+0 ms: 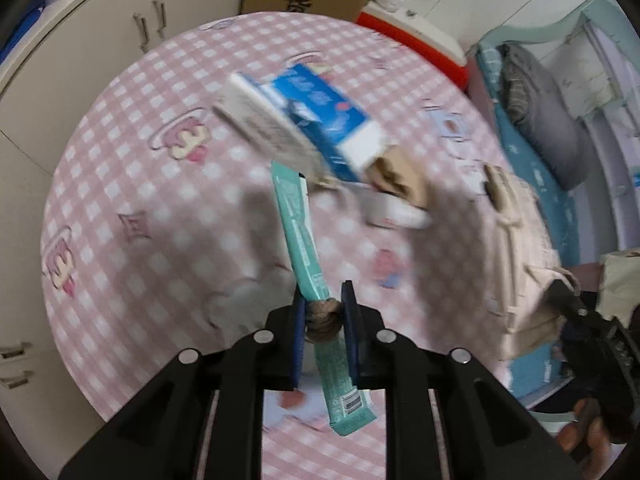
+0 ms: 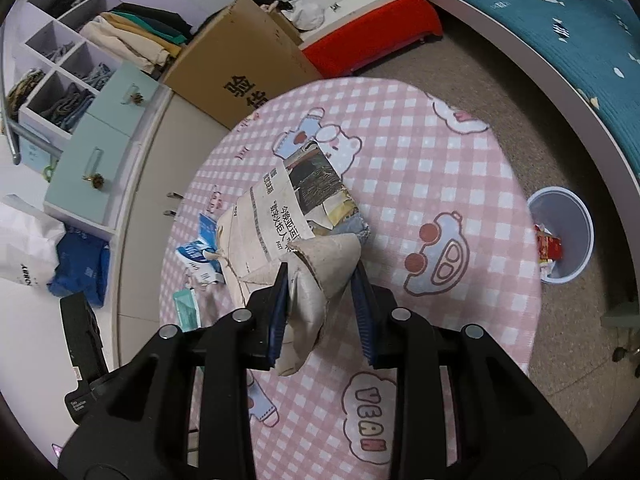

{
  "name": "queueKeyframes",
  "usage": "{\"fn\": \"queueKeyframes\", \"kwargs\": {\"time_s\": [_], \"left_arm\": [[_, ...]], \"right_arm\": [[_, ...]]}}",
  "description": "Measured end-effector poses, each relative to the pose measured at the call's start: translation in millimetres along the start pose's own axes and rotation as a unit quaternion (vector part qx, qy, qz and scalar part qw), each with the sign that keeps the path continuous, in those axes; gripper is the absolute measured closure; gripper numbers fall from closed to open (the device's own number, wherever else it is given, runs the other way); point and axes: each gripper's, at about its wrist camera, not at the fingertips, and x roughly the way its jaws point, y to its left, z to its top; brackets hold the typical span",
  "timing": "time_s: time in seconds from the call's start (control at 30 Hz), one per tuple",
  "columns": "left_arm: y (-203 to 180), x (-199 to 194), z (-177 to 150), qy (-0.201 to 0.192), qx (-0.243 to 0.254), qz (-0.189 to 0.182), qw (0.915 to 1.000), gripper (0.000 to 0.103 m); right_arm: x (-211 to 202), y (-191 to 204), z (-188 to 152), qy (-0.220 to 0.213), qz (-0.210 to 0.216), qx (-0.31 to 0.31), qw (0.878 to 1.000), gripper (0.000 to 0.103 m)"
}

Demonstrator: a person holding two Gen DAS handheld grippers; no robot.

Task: Collect trash
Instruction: 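Carry the teal strip and newspaper over the blue bucket and open both tools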

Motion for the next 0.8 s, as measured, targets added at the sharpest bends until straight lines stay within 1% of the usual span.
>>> {"fn": "queueKeyframes", "kwargs": {"time_s": [0.07,0.13,0.23,0.3,0.37,0.53,0.6,0.73,0.8], "left_arm": [[-20.3,-10.7,-4.0,-0.011,0.008,-0.011,0.9998,0.087],[-50.2,-23.2,-13.5,-0.026,0.019,-0.023,0.9992,0.087],[-93.5,-34.3,-16.5,-0.041,0.04,-0.039,0.9976,0.087],[-128.1,-38.9,-18.9,-0.052,0.058,-0.047,0.9959,0.087],[-155.0,-38.6,-18.9,-0.053,0.07,-0.057,0.9945,0.087],[-242.2,-21.7,-25.6,-0.047,0.107,-0.085,0.9895,0.087],[-279.4,-10.5,-30.3,-0.04,0.124,-0.095,0.9868,0.087],[-332.1,12.3,-36.8,-0.024,0.148,-0.108,0.9828,0.087],[-349.3,23.9,-38.9,-0.014,0.158,-0.109,0.9813,0.087]], "right_arm": [[-12.8,-6.7,3.9,-0.004,0.007,-0.002,1.0,0.074],[-22.8,-12.6,8.3,-0.008,0.009,-0.002,1.0,0.074],[-47.2,-30.8,17.1,-0.021,0.01,0.002,1.0,0.074],[-68.3,-49.7,25.8,-0.034,0.006,0.007,0.999,0.074],[-90.6,-72.3,35.5,-0.047,-0.003,0.013,0.999,0.074],[-141.2,-138.5,59.3,-0.079,-0.041,0.033,0.995,0.074],[-154.4,-161.6,67.1,-0.087,-0.054,0.041,0.994,0.074],[-168.3,-202.1,83.7,-0.094,-0.073,0.055,0.991,0.074],[-170.9,-222.0,92.4,-0.102,-0.086,0.058,0.989,0.072]]}}
